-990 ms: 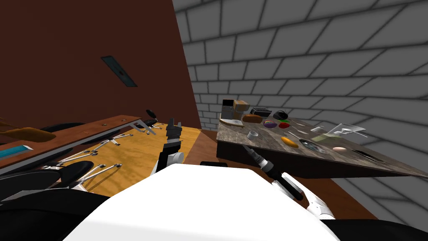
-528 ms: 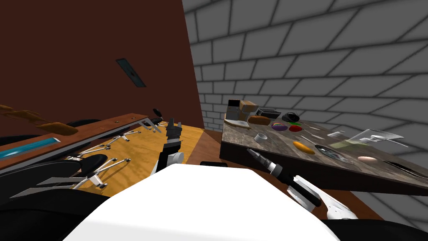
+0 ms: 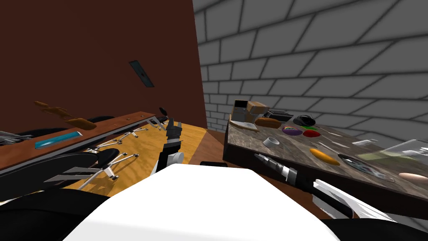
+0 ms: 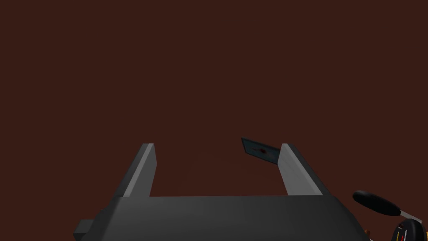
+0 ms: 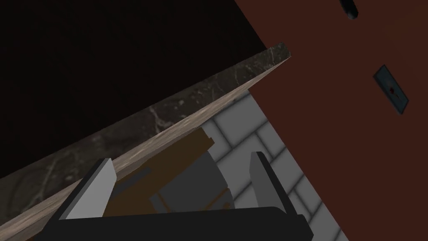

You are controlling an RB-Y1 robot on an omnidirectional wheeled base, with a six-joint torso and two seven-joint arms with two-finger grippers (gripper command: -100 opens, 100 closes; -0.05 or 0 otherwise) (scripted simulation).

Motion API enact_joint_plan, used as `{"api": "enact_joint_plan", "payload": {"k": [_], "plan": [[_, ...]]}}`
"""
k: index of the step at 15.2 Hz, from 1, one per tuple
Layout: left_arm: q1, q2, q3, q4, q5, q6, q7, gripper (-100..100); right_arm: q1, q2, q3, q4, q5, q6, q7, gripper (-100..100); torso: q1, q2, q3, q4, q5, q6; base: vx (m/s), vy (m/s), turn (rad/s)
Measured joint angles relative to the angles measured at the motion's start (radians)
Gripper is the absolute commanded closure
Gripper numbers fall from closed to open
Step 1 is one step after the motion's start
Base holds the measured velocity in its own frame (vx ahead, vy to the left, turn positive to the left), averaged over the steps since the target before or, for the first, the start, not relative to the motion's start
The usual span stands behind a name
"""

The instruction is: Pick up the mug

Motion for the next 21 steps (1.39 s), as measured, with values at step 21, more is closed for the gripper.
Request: {"api": "enact_joint_plan", "payload": {"k": [21], "plan": [[0.0, 0.0, 0.0, 0.0, 0.0, 0.0, 0.0, 0, 0.005, -0.355, 0.124, 0.415, 0.108, -0.098, 0.039, -100, -0.001, -0.004, -0.002, -0.001, 0.0, -0.001, 0.06, 0.075, 0.118]]}}
